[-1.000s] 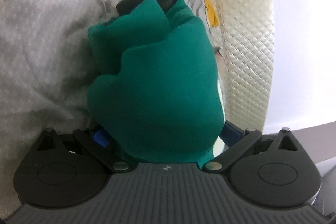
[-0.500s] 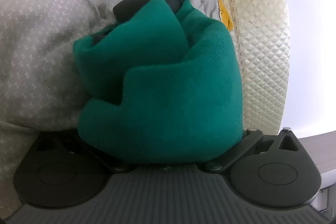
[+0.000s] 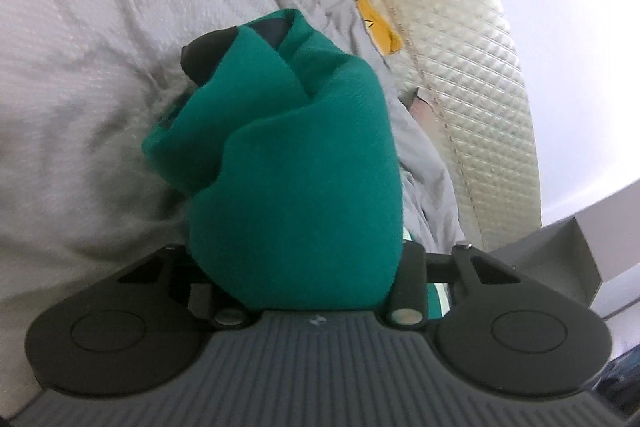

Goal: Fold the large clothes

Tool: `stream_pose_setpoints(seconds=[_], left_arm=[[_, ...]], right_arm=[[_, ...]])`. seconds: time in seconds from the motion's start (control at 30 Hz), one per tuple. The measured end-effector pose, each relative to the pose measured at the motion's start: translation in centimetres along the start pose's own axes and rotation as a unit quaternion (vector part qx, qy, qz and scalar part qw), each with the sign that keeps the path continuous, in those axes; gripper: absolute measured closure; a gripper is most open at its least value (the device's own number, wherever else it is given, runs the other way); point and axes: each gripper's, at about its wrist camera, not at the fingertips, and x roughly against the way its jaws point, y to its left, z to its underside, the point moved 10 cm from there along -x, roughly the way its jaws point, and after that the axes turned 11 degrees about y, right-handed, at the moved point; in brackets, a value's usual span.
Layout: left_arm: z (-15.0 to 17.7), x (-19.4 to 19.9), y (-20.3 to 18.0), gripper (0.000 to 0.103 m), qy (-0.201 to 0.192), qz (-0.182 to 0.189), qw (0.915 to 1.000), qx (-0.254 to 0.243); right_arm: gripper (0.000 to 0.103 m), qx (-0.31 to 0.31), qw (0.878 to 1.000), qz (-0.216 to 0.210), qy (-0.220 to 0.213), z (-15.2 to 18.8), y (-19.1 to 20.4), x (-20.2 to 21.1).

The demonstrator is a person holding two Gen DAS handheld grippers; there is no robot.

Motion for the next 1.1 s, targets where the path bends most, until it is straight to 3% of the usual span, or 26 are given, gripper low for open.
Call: stream_pose_setpoints(seconds=[0.27,0.5,0.67,0.87,1.1], left_arm=[[3.0,6.4,0.6,0.061,-0.027,0.000,0.9996,0.010],[5.1,11.3,-0.2,0.061,-0.045,0.019,0.9988,-0.004],[7.0,13.9,-0.2,0.061,-0.049,0.029,0.9984,-0.007],[7.3,14.9,-5.1,0.061,-0.052,0.045,0.9968,-0.040],[5.4,11.5,-12.3,0.061,-0.043,0.070,0.9942,-0.070]], right_arm=[[0.066,0.114,0.993,-0.016,0.020,2.4,5.2,2.7],[0.066,0.158,0.986,-0.045,0.025,4.0,8.2,6.6],[0.066,0.172,0.983,-0.062,0.019,3.1,8.7,7.4],[0.066,0.175,0.980,-0.090,0.005,0.8,10.6,8.8],[0.066,0.187,0.977,-0.097,-0.023,-4.4,13.2,9.0]])
